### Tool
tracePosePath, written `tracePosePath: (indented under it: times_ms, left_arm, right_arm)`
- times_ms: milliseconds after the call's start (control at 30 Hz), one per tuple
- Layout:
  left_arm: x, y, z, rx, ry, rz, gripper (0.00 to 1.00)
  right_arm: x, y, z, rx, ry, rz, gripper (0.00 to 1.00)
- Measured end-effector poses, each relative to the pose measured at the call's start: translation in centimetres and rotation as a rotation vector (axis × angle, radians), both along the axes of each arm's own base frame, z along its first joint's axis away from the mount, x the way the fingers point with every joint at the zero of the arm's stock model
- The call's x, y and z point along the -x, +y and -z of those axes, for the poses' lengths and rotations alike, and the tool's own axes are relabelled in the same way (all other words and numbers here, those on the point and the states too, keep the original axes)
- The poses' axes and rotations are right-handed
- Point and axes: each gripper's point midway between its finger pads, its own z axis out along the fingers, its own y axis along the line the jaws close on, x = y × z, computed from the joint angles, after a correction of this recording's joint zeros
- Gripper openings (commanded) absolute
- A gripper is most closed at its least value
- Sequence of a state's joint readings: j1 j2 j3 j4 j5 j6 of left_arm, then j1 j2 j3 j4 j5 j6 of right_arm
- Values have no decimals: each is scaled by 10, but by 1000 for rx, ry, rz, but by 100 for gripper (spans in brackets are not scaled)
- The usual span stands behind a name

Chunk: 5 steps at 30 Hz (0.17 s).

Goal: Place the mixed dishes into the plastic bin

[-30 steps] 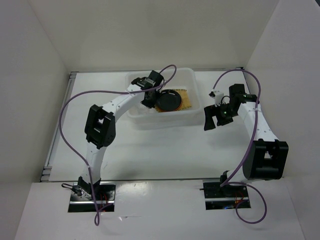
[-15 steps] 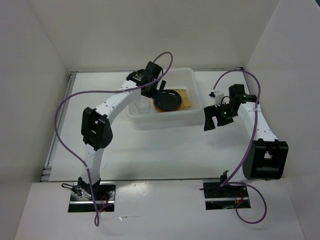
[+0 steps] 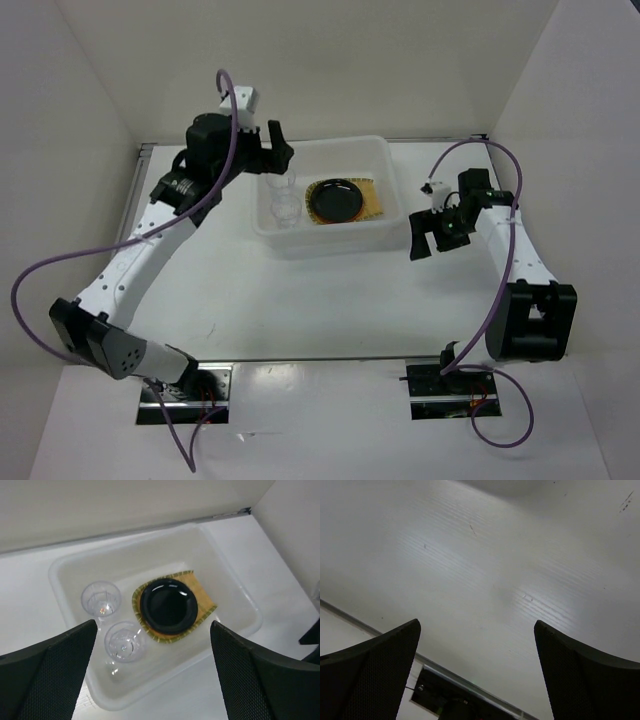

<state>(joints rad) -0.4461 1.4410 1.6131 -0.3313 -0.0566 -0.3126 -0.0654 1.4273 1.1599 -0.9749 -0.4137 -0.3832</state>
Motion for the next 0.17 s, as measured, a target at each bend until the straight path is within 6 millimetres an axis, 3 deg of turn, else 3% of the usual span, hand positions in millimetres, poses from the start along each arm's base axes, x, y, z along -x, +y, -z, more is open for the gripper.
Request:
tracePosePath:
  times_ms: [167]
  left_arm:
    - [13,21,93,-56,166,1,100]
  right_arm:
    - [-2,-3,-3,15,-19,18,99]
